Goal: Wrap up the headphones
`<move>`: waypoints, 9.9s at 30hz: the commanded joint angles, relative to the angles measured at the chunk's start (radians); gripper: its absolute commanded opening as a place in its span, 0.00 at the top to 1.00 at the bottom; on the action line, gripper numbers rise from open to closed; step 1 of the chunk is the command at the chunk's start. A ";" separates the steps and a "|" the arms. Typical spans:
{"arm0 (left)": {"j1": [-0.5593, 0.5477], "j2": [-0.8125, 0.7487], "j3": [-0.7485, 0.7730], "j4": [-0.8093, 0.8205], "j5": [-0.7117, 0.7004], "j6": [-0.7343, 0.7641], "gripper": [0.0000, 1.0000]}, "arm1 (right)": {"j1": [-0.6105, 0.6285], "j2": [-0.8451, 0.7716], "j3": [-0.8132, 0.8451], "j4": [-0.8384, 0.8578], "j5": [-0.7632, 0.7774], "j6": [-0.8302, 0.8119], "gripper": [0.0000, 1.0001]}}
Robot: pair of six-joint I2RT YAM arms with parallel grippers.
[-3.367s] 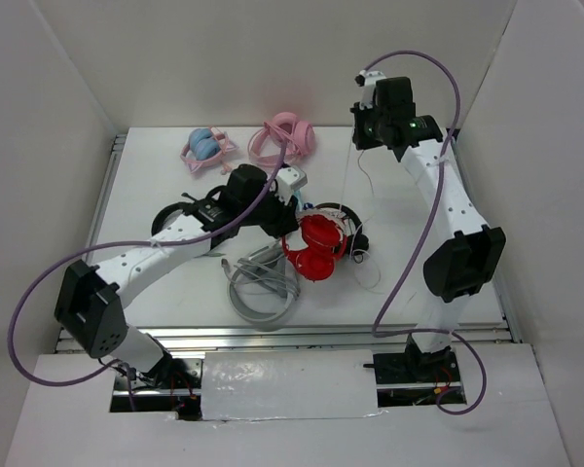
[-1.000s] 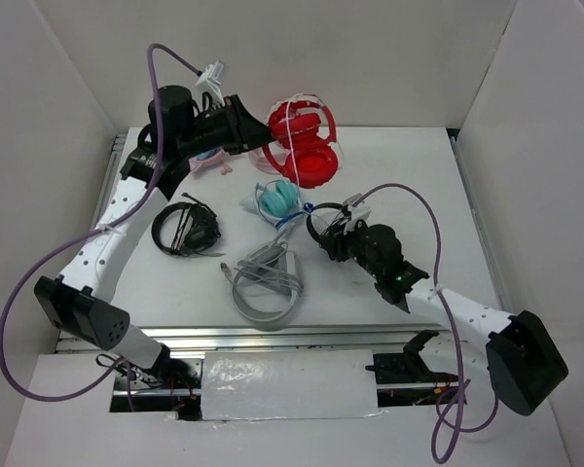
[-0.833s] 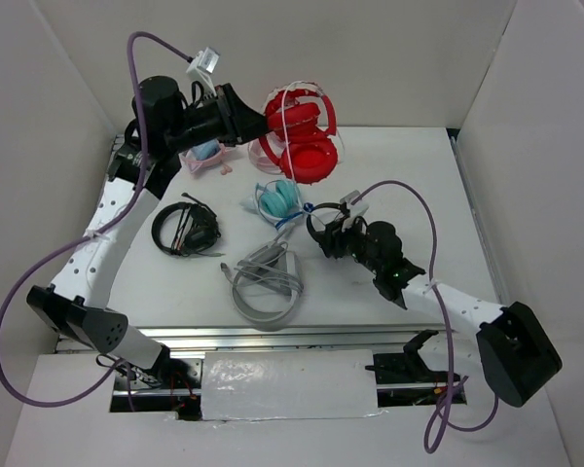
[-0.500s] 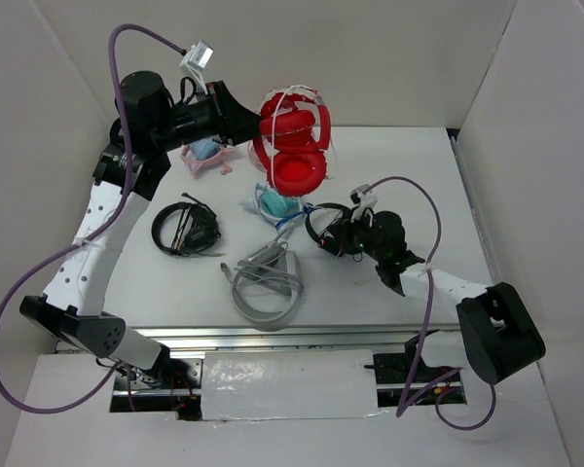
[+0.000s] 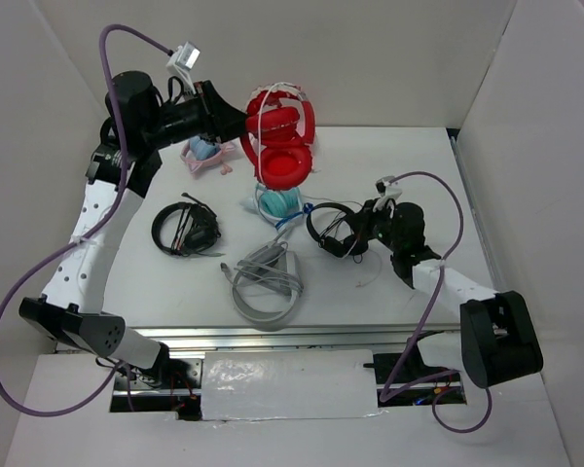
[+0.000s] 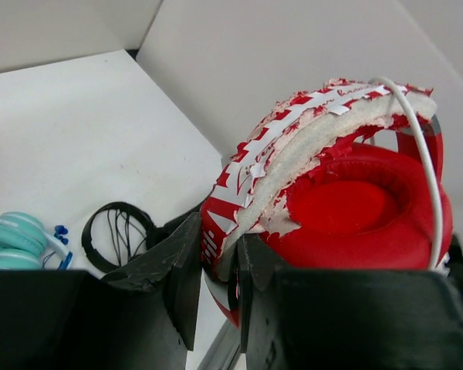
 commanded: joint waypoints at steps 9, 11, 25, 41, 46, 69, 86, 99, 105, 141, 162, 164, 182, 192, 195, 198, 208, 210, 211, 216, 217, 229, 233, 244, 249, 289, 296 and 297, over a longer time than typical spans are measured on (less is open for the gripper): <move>-0.104 -0.181 -0.363 0.127 0.118 0.309 1.00 | -0.135 0.071 0.462 -0.316 0.056 -0.105 1.00; -0.130 -0.204 -0.429 0.136 0.044 0.346 1.00 | -0.152 0.115 0.569 -0.386 0.056 -0.136 1.00; -0.383 -0.162 -0.638 0.028 -0.396 0.500 1.00 | -0.070 0.154 0.842 -0.593 0.002 -0.263 1.00; -0.371 0.101 -0.389 -0.130 -0.898 0.334 1.00 | 0.212 0.049 0.991 -0.882 0.232 -0.262 1.00; -0.337 0.198 -0.206 -0.185 -0.929 0.257 1.00 | 0.319 0.043 1.032 -0.929 0.241 -0.259 1.00; -0.193 0.230 0.181 -0.241 -0.915 0.007 1.00 | 0.559 -0.098 0.776 -0.842 0.373 -0.147 0.98; -0.196 0.169 0.281 -0.241 -0.806 -0.022 1.00 | 0.572 0.000 0.536 -0.376 0.530 -0.265 0.97; -0.181 0.102 0.289 -0.272 -0.944 -0.002 1.00 | 0.572 -0.331 0.252 -0.162 0.337 -0.263 1.00; -0.145 0.163 0.287 -0.276 -1.010 -0.054 1.00 | 0.598 -0.489 0.253 -0.313 0.200 -0.231 1.00; -0.164 0.063 0.175 -0.176 -0.559 -0.099 1.00 | 0.480 0.103 0.183 0.402 0.268 -0.323 0.46; -0.165 -0.092 0.027 -0.088 -0.271 -0.056 1.00 | 0.275 0.270 0.146 0.602 0.097 -0.108 0.91; -0.168 -0.125 -0.058 -0.051 -0.223 -0.027 1.00 | 0.244 0.264 0.155 0.571 0.088 -0.110 1.00; -0.414 -0.116 -0.378 -0.073 -0.233 0.401 1.00 | 0.058 0.188 0.526 -0.084 -0.252 -0.381 1.00; -0.418 -0.063 -0.412 -0.155 -0.600 0.414 1.00 | 0.175 0.155 0.824 -0.741 0.088 -0.587 1.00; -0.418 -0.049 -0.399 -0.179 -0.713 0.405 1.00 | 0.245 0.192 0.935 -0.890 0.290 -0.581 1.00; -0.418 -0.034 -0.379 -0.201 -0.835 0.388 1.00 | 0.299 0.229 1.032 -1.006 0.415 -0.549 1.00; -0.371 -0.003 -0.348 -0.245 -1.100 0.169 1.00 | 0.410 0.307 1.247 -1.310 0.578 -0.337 1.00; -0.369 0.014 -0.326 -0.262 -1.187 0.118 1.00 | 0.422 0.296 1.244 -1.325 0.574 -0.314 1.00; -0.366 0.019 -0.317 -0.270 -1.209 0.104 1.00 | 0.434 0.283 1.241 -1.330 0.571 -0.293 1.00; -0.328 0.020 -0.313 -0.230 -1.189 0.029 1.00 | 0.456 0.212 1.148 -1.272 0.434 -0.254 1.00; -0.313 0.020 -0.311 -0.226 -1.179 0.020 1.00 | 0.457 0.192 1.131 -1.259 0.401 -0.240 1.00; -0.297 0.005 -0.334 -0.190 -1.197 -0.013 1.00 | 0.448 0.193 1.224 -1.311 0.209 -0.272 0.91; -0.297 0.003 -0.352 -0.169 -1.189 -0.028 1.00 | 0.451 0.207 1.229 -1.316 0.170 -0.263 1.00; -0.273 0.010 -0.348 -0.114 -1.143 -0.123 1.00 | 0.499 0.148 0.973 -1.051 0.111 -0.012 0.94; -0.271 -0.009 -0.360 -0.081 -1.113 -0.117 1.00 | 0.500 0.135 0.896 -0.968 0.160 0.074 0.85; -0.282 -0.171 -0.563 0.244 -0.806 0.401 1.00 | 0.476 -0.150 0.916 -0.976 0.337 -0.121 0.07; -0.328 -0.138 -0.550 0.226 -0.841 0.446 1.00 | 0.404 0.001 1.054 -0.917 0.216 -0.093 0.00; -0.328 -0.135 -0.549 0.227 -0.840 0.445 1.00 | 0.402 0.018 1.066 -0.911 0.205 -0.090 0.00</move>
